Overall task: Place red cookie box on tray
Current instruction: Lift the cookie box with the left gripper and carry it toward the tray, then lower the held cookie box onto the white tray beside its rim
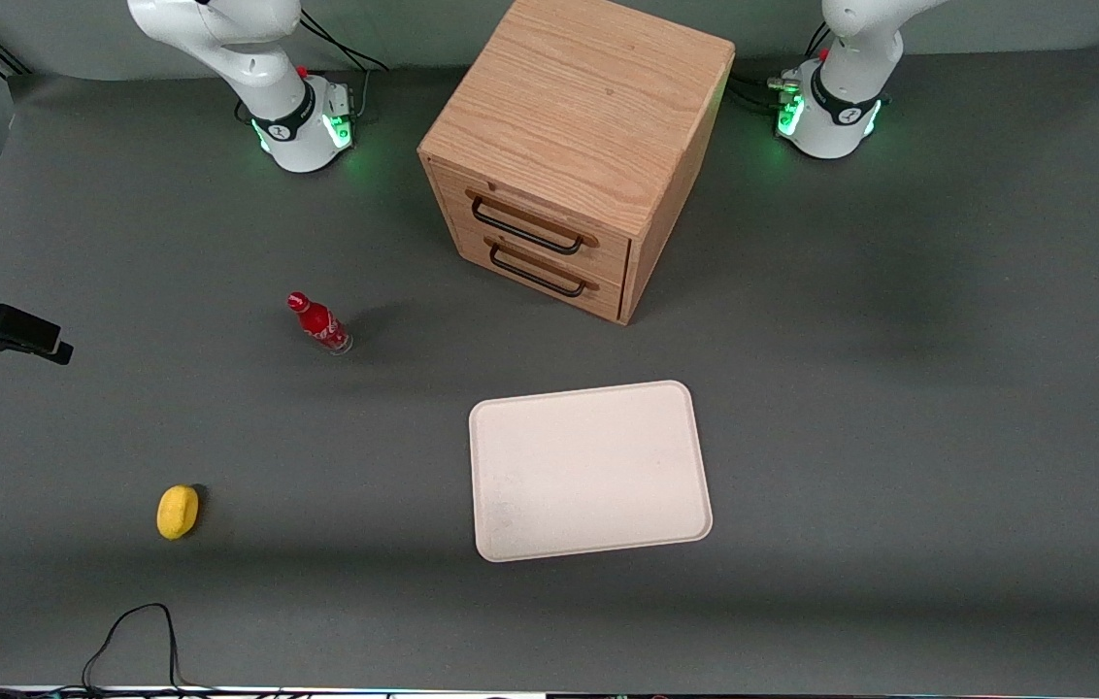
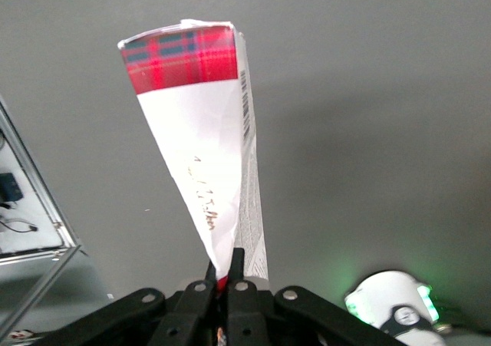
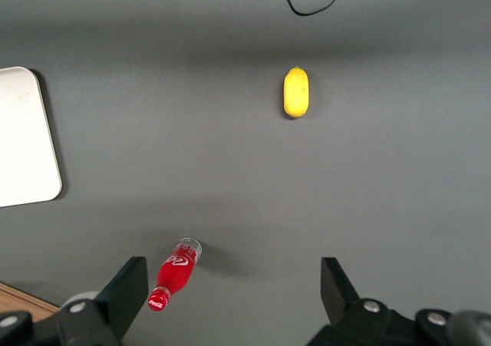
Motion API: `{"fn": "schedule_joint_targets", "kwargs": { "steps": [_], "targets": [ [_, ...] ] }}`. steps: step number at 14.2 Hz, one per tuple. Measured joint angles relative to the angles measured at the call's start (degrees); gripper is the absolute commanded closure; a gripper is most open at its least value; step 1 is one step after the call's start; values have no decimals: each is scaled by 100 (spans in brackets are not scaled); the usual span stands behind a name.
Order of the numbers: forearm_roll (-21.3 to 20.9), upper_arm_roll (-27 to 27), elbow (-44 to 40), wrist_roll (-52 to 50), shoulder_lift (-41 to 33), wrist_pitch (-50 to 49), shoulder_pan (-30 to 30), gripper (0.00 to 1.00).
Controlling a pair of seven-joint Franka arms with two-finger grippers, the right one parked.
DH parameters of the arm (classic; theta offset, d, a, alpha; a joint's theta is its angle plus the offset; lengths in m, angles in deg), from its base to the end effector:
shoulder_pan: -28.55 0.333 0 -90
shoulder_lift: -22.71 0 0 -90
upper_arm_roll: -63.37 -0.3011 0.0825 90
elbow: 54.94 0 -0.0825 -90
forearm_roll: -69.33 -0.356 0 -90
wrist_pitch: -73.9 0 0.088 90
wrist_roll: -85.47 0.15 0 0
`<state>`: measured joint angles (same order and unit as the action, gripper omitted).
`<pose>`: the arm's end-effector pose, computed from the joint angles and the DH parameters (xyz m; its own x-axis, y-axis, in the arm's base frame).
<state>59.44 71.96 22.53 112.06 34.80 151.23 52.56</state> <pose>0.5231 0.1822 0.5329 0.9546 -0.1645 -0.2485 -0.1781 -0.9835 -0.0331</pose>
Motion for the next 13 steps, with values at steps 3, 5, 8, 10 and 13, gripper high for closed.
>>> {"fn": "schedule_joint_targets", "kwargs": {
  "steps": [3, 5, 8, 10, 13],
  "targets": [
    [298, 7, -5, -1190, 105, -15, -689, 100],
    [480, 20, -33, -2184, 251, -9, -1266, 100],
    [761, 31, -517, -3598, 778, 22, -2243, 100],
    [856, 34, -1144, -4363, 1382, 139, -2849, 100],
    [869, 34, -1972, -5169, 2371, 609, -3572, 100]
  ]
}}
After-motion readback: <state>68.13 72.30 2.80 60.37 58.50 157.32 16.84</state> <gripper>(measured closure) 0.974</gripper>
